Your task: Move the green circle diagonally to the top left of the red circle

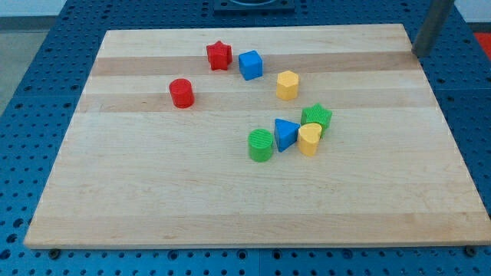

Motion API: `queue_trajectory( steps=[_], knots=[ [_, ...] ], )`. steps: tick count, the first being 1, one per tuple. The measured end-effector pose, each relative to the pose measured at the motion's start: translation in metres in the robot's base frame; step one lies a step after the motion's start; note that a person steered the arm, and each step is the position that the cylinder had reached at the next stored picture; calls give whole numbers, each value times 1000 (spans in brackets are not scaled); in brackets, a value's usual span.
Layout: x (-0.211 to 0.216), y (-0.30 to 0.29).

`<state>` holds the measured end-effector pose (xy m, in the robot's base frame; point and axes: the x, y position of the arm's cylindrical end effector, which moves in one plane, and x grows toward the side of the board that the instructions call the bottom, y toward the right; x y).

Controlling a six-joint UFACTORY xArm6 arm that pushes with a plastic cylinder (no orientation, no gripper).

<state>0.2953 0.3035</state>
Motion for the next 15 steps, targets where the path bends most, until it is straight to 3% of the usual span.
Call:
queue_trajectory(
  steps=[4, 7, 9, 15],
  knots=[
    [173, -128],
    [231, -243],
    [215, -295],
    [87, -316]
  ],
)
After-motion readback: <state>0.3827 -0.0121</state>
